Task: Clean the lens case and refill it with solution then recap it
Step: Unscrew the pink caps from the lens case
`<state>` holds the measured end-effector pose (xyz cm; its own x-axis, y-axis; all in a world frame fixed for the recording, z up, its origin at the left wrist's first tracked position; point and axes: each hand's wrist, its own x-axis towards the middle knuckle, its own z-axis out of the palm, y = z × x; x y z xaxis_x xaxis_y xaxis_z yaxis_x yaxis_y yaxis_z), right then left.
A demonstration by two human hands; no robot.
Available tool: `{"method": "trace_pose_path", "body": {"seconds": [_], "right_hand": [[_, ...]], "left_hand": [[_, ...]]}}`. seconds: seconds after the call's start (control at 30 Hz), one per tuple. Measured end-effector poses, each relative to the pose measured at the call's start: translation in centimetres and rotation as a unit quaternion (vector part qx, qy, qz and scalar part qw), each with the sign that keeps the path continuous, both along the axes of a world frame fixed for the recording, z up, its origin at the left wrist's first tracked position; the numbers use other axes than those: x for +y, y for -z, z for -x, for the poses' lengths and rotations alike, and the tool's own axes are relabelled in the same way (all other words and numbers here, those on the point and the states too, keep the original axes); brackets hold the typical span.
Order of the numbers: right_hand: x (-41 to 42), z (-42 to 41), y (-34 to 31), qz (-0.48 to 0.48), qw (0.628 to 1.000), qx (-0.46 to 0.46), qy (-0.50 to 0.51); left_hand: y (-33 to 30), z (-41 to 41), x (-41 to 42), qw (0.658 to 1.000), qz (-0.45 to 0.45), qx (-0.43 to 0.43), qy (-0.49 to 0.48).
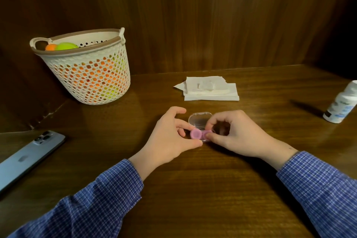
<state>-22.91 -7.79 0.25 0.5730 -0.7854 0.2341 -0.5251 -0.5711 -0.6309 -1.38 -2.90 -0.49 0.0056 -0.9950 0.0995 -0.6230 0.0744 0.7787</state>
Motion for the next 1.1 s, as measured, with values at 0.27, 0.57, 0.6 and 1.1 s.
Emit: {"method": "trace_pose_path", "body": {"seconds": [0.27, 0.57, 0.6, 1.1], "right_hand": [[-0.5, 0.7, -1.6, -0.187, 0.976, -0.113, 0.008], [-0.8, 1.6, -2.4, -0.195, 0.978, 0.024, -0.066], [-0.7, 1.4, -2.3, -0.183, 0.981, 0.030, -0.064], [-1.2, -0.7, 0.0, -0.062, 0.996, -0.061, 0.001]], "left_hand": [[0.0, -0.2, -0.1, 1.000, 0.017, 0.007, 0.016], [0.0, -1.5, -0.2, 0.997, 0.059, -0.051, 0.007], [0.0, -1.5, -0.2, 0.996, 0.063, -0.063, 0.006], [-0.6, -1.1, -0.1, 0.999, 0.033, -0.008, 0.028]]}}
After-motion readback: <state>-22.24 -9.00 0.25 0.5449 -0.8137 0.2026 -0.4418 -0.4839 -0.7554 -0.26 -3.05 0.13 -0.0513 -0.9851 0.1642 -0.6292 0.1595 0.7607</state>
